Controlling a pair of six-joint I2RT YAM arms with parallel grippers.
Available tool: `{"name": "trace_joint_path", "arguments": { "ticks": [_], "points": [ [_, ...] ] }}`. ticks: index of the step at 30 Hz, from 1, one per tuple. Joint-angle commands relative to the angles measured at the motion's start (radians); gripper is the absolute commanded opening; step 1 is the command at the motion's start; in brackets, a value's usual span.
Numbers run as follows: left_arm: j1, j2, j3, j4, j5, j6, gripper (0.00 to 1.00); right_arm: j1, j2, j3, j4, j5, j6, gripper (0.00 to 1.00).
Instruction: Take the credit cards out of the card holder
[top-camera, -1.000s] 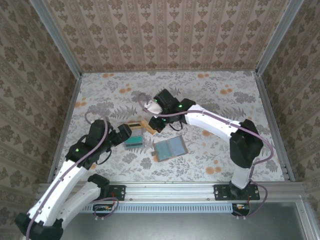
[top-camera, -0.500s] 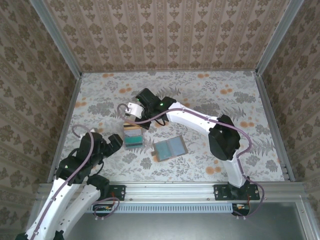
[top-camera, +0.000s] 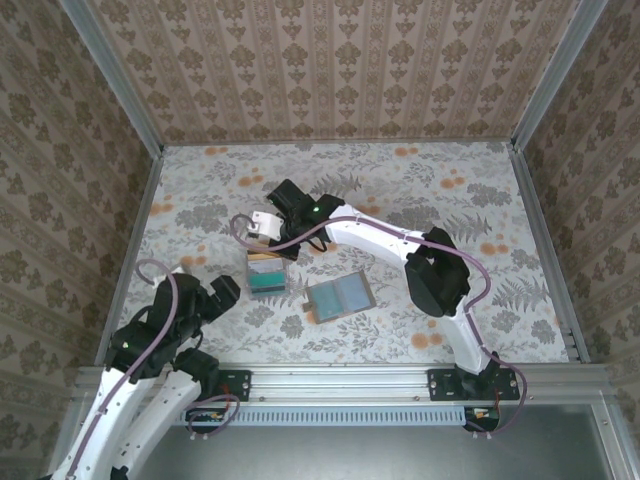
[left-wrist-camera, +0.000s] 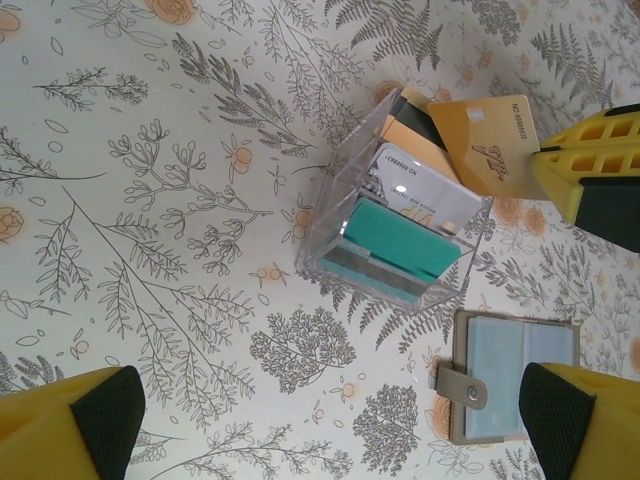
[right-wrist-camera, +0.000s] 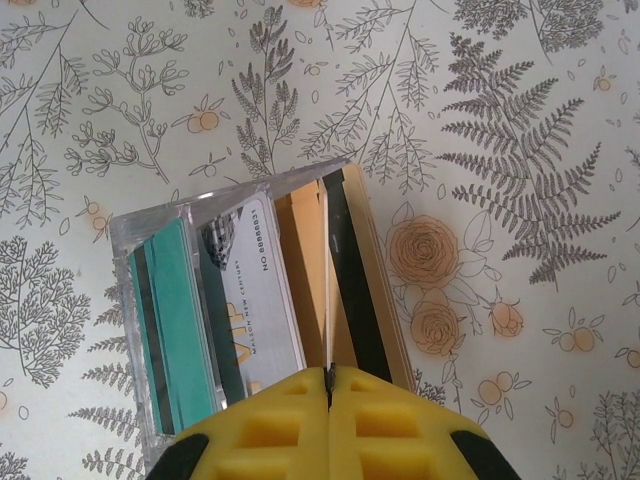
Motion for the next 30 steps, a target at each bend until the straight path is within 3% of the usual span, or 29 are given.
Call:
{"name": "trace_joint_path", "arguments": {
  "ticks": [1, 6, 10, 16, 24, 30],
  "points": [
    [0.010, -0.015, -0.010, -0.028, -0.014, -0.020, 1.00, 0.005, 0.034, -0.001, -0.014, -0.028, -0.010, 0.00],
    [0.011, -0.015, -0.009, -0.025, 0.002, -0.007, 1.00, 0.005, 0.040, -0.001, 0.007, 0.006, 0.021, 0.19],
    [0.010, -0.014, -0.012, -0.015, 0.014, 0.001, 1.00, 0.001, 0.022, -0.002, 0.035, 0.048, 0.075, 0.27],
    [0.010, 0.007, -0.031, 0.048, 0.052, 0.006, 1.00, -0.030, -0.063, -0.071, 0.108, 0.062, 0.187, 0.30],
    [0.003, 0.141, -0.084, 0.265, 0.180, -0.006, 1.00, -0.101, -0.298, -0.344, 0.237, 0.101, 0.437, 0.30],
    [-0.099, 0.291, -0.128, 0.476, 0.176, -0.062, 0.94, -0.174, -0.487, -0.569, 0.203, 0.129, 0.643, 0.30]
  ]
}}
